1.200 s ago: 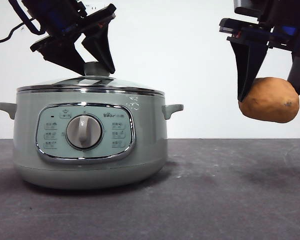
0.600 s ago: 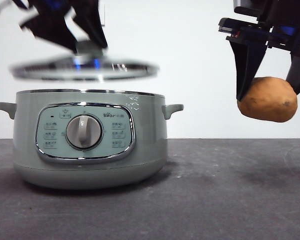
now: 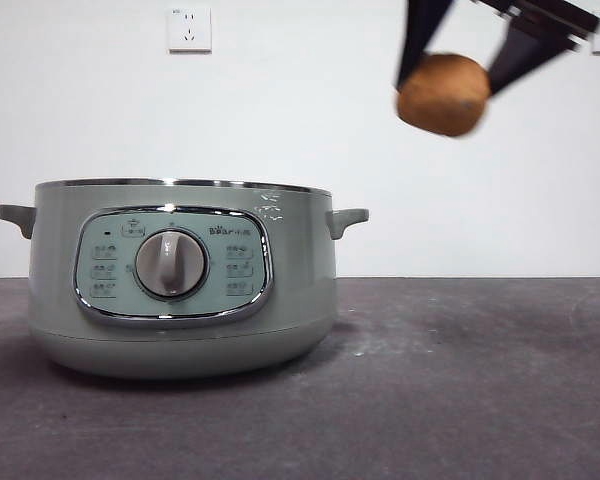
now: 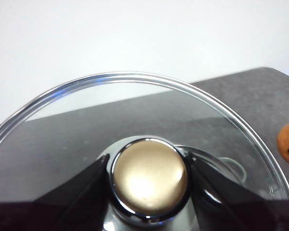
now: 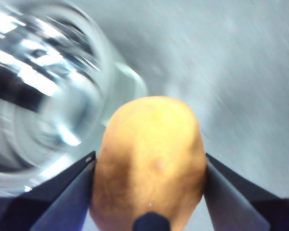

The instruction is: Pick up the potato,open the lid,put the potato in the pot,close the lid

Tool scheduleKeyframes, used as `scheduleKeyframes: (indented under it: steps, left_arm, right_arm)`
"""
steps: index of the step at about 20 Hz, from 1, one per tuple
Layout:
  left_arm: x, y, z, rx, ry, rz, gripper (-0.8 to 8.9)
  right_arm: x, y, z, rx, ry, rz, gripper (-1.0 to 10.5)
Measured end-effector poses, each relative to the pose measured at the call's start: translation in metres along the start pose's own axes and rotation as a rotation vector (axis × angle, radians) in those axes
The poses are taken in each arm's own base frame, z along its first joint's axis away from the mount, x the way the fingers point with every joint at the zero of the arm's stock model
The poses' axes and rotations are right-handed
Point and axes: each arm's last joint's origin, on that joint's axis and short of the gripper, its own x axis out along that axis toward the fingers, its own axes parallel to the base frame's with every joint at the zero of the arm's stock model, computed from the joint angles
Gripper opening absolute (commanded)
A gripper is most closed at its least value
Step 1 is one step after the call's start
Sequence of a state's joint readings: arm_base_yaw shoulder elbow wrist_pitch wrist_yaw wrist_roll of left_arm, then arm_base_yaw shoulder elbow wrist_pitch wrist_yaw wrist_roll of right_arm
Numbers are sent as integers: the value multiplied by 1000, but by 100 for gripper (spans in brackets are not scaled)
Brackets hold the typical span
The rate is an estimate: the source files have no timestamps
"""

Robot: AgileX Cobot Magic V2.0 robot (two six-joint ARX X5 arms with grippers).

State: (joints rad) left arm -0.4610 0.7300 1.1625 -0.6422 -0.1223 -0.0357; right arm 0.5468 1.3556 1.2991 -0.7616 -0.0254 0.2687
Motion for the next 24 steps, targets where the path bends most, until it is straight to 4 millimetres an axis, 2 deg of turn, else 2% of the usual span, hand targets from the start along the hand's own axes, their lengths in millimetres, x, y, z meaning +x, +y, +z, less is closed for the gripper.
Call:
scheduleKeyframes:
  steps: [3, 7, 10, 13, 16, 20, 22, 24]
  left_arm:
    - [-33, 5, -6, -1, -27, 32, -9]
    - [-61, 9, -14, -6, -57, 31, -9]
    - [-64, 9, -18, -1, -25, 32, -9]
    - [-62, 9, -19, 2, -3, 33, -9]
    - [-62, 9, -19, 2, -3, 33, -9]
    - [-62, 9, -19, 1, -4, 32, -9]
    - [-62, 9, -19, 2, -4, 33, -9]
    - [-62, 9, -19, 2, -3, 33, -9]
  right_arm:
    - [12, 24, 20, -68, -1, 43, 27]
    - [44, 63, 42, -179, 23, 97, -8]
    - [76, 92, 55, -269, 39, 128, -8]
    - [114, 115, 59, -350, 68, 145, -8]
    - [152, 128, 53, -414, 113, 146, -6]
    - [189, 131, 37, -452, 179, 136, 9]
    - [196, 130, 33, -458, 196, 133, 30]
    - [197, 130, 33, -460, 194, 132, 105]
